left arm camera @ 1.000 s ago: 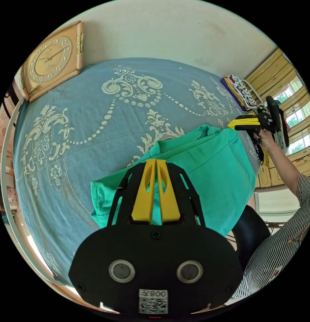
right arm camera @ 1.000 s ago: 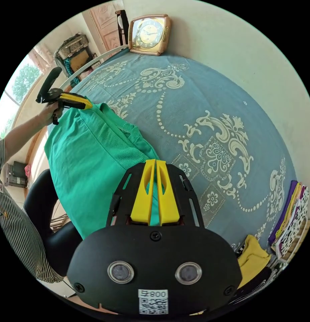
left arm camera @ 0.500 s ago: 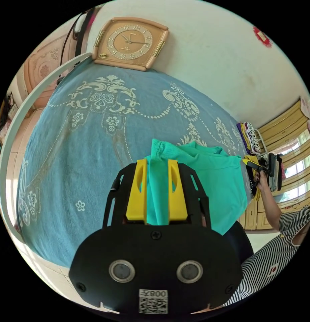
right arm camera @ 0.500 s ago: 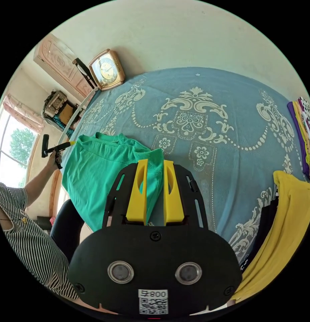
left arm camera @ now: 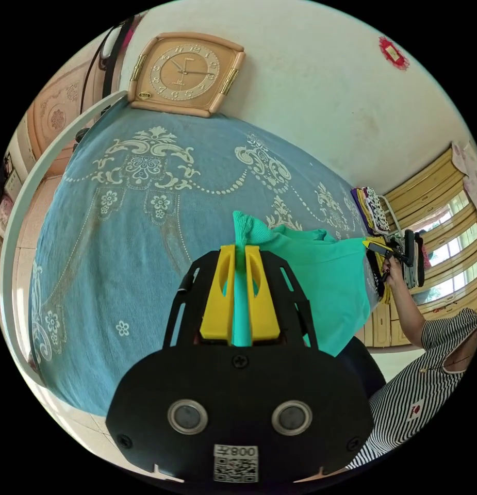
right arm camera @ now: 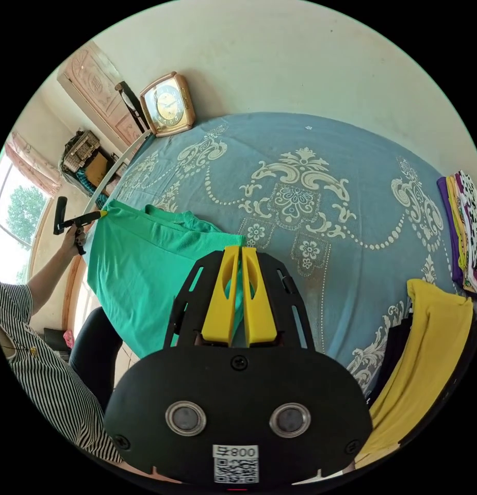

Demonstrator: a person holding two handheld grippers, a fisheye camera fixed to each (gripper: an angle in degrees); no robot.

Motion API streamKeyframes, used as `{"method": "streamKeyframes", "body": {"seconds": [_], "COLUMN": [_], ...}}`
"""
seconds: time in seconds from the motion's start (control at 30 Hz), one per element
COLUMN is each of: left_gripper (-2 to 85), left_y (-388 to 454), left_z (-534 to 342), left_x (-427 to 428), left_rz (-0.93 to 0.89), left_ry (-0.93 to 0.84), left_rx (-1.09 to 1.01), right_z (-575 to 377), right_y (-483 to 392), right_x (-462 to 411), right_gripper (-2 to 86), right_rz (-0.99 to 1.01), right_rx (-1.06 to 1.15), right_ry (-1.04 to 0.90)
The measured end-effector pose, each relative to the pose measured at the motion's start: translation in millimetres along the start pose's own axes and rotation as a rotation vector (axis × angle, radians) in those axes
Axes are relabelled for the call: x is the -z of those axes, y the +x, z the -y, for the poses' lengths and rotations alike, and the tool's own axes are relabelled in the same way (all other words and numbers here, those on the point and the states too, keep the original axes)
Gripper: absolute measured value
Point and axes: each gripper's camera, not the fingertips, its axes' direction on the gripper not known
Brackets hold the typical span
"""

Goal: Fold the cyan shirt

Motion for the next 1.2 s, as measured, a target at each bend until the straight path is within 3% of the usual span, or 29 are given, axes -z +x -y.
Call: {"method": "streamKeyframes", "body": {"seconds": [0.23, 0.43, 0.6, 0.73, 0.83, 0.97, 1.07, 1.2], "left_gripper": [3.2, 3.6, 2.7, 1.5, 0.7, 0.3, 0.2, 0.2], "left_y": [-28.0, -46.7, -42.6, -6.7, 36.0, 83.7, 94.0, 91.3], "left_z": [12.6, 8.9, -2.0, -6.6, -3.8, 2.4, 5.8, 5.5], "left_x": [-15.2, -45.2, -26.2, -20.9, -46.9, -99.5, -133.6, -142.7], "left_rz": [-0.048, -0.047, -0.017, -0.067, -0.093, 0.039, 0.137, 0.133], "left_ry": [0.003, -0.038, 0.082, 0.126, 0.034, -0.119, -0.206, -0.173], "left_rx": [0.121, 0.211, 0.199, 0.043, -0.14, -0.315, -0.332, -0.311], "right_z": [13.0, 19.1, 6.2, -9.7, -13.1, 12.6, 25.1, 28.1], "right_y": [31.0, 50.2, 50.4, 42.9, 1.4, -100.6, -147.7, -169.5], "right_x": [7.3, -43.9, -20.1, 6.9, 17.8, -35.5, -92.4, -126.8], "right_gripper": [0.3, 0.3, 0.2, 0.1, 0.1, 0.0, 0.0, 0.0], "right_rz": [0.01, 0.005, 0.011, -0.027, 0.048, 0.05, -0.002, -0.075], "right_rx": [-0.082, -0.133, -0.176, -0.216, -0.112, 0.159, 0.266, 0.284], "right_ry": [0.01, -0.139, -0.033, 0.074, 0.154, -0.012, -0.15, -0.187]}}
